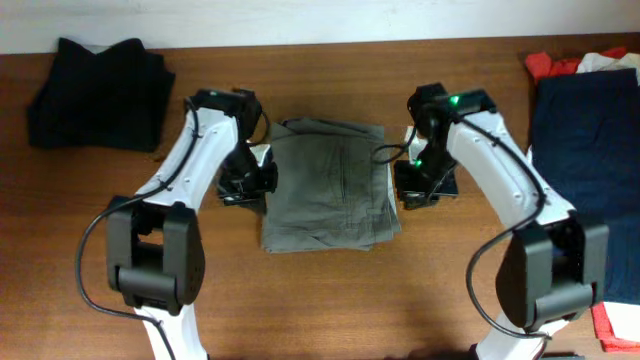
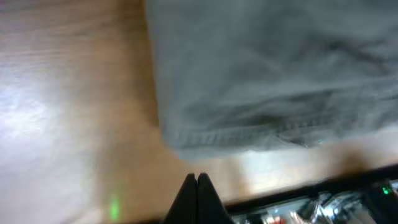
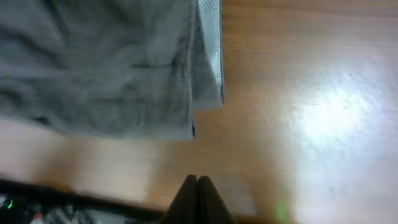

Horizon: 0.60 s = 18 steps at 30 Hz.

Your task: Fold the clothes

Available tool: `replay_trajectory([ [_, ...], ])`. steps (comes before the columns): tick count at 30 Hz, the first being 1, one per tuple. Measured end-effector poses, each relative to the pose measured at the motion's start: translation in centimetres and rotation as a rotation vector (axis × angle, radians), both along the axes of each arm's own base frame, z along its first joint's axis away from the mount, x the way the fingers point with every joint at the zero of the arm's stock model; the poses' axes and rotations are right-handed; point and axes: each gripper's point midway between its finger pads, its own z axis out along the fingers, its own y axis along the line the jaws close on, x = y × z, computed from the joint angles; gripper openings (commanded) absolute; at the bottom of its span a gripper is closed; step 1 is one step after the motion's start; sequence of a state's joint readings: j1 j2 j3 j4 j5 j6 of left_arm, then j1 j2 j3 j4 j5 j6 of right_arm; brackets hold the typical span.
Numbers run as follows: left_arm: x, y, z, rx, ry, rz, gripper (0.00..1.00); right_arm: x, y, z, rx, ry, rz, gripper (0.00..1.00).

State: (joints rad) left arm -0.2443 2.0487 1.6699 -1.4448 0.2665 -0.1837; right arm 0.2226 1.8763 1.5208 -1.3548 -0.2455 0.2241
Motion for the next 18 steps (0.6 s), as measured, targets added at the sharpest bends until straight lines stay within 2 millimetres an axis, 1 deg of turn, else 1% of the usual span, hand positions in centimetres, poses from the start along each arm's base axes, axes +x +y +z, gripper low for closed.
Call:
replay_trajectory([
  [1, -0.4, -0.4, -1.4, -0.011, 0.004, -0.006, 0.0, 0.0, 0.5, -1.7, 0.034, -0.003, -0.006, 0.04],
  [2, -0.6, -0.7, -2.4, -0.02, 0.004, -0.01, 0.0, -0.2, 1.4, -3.3, 0.088, -0.006, -0.012, 0.04],
  [4, -0.7, -1.0, -3.7, -0.034, -0.009, -0.01, 0.0, -0.2, 2.6, -5.5, 0.168, -0.03, -0.017, 0.04],
  [5, -0.7, -1.0, -4.3, -0.038, -0.015, -0.009, 0.0, -0.7, 2.9, -6.1, 0.192, -0.02, -0.021, 0.04],
  [9, -0.9, -1.0, -6.2, -0.046, -0.031, -0.009, 0.0, -0.9, 3.3, -7.4, 0.222, -0.033, -0.021, 0.04],
  [10, -1.0, -1.0, -6.4, -0.047, -0.034, -0.009, 0.01, -1.0, 3.2, -7.7, 0.215, -0.027, -0.021, 0.04],
  [11, -1.2, -0.9, -7.0, -0.045, -0.035, -0.005, 0.0, -1.2, 2.6, -8.7, 0.177, -0.011, -0.023, 0.04],
  [12, -1.9, -0.5, -7.6, -0.024, -0.013, 0.007, 0.0, -1.5, 2.0, -9.7, 0.142, 0.019, -0.032, 0.04],
  [13, -2.3, -0.2, -7.9, -0.004, -0.003, 0.018, 0.0, -1.4, 2.0, -9.7, 0.139, 0.018, -0.033, 0.04],
  [16, -2.4, 0.5, -7.7, 0.032, 0.011, 0.045, 0.0, -1.4, 1.6, -9.6, 0.112, 0.026, -0.041, 0.05],
  [17, -2.4, 1.2, -7.0, 0.062, 0.028, 0.052, 0.07, -1.1, 0.9, -8.6, 0.062, 0.039, -0.046, 0.24],
  [18, -1.4, 1.8, -5.8, 0.078, 0.005, 0.064, 0.33, -0.4, 0.9, -7.9, 0.053, 0.026, -0.045, 0.61],
])
